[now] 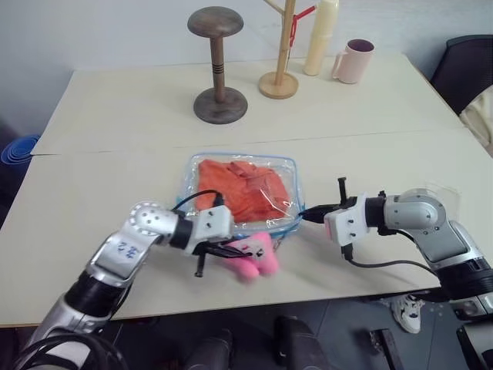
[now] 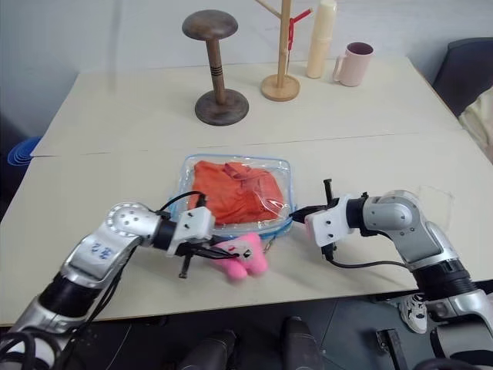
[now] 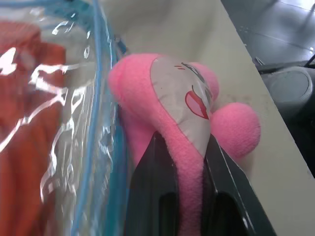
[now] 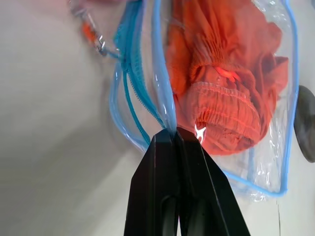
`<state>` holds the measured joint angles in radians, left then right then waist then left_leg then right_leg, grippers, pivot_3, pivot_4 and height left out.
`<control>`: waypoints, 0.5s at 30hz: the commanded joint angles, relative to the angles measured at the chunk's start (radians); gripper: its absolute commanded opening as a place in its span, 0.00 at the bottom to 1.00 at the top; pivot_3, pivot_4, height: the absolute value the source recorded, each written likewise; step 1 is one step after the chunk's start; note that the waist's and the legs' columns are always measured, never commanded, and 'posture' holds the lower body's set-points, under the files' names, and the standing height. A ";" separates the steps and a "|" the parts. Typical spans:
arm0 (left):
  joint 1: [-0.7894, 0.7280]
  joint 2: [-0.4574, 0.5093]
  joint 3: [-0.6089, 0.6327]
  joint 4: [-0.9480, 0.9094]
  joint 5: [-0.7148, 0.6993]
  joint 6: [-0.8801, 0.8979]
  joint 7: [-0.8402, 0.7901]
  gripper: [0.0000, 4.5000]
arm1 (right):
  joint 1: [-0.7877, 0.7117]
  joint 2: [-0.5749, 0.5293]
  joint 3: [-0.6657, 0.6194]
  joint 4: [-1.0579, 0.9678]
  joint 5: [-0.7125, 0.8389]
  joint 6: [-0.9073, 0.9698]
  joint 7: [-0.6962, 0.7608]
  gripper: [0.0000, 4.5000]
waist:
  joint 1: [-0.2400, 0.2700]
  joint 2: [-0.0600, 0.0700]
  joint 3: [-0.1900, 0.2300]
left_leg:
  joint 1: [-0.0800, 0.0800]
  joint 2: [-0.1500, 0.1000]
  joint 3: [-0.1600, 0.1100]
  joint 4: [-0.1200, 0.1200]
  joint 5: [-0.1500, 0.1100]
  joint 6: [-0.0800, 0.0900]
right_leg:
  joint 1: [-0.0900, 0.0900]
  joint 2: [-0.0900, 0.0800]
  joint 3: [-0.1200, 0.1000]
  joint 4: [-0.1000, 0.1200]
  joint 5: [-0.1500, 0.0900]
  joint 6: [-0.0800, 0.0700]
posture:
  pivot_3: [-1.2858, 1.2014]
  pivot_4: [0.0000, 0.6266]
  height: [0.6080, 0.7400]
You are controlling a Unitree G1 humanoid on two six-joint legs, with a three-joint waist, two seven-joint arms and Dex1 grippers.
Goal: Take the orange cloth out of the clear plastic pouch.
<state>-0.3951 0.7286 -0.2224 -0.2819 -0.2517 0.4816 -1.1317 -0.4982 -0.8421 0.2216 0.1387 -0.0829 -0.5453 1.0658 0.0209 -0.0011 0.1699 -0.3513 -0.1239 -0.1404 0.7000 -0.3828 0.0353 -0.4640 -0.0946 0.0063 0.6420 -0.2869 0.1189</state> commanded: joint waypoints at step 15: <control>0.521 0.350 0.777 0.034 -0.255 0.221 -0.110 0.02 | 0.070 -0.155 -0.101 0.105 0.078 -0.237 -0.018 0.00 | -0.001 0.002 0.001 | 0.001 0.001 0.000 -0.002 0.000 -0.001 | 0.001 0.001 0.000 -0.001 -0.001 -0.002 | 0.52 0.24 1.00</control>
<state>0.1192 1.0623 0.5080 -0.2608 -0.5160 0.7221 -1.2277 -0.4248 -0.9753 0.1574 0.2442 -0.0293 -0.7679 1.0560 0.0198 0.0008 0.1708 -0.3505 -0.1229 -0.1405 0.6975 -0.3832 0.0348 -0.4633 -0.0940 0.0064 0.6405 -0.2878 0.1173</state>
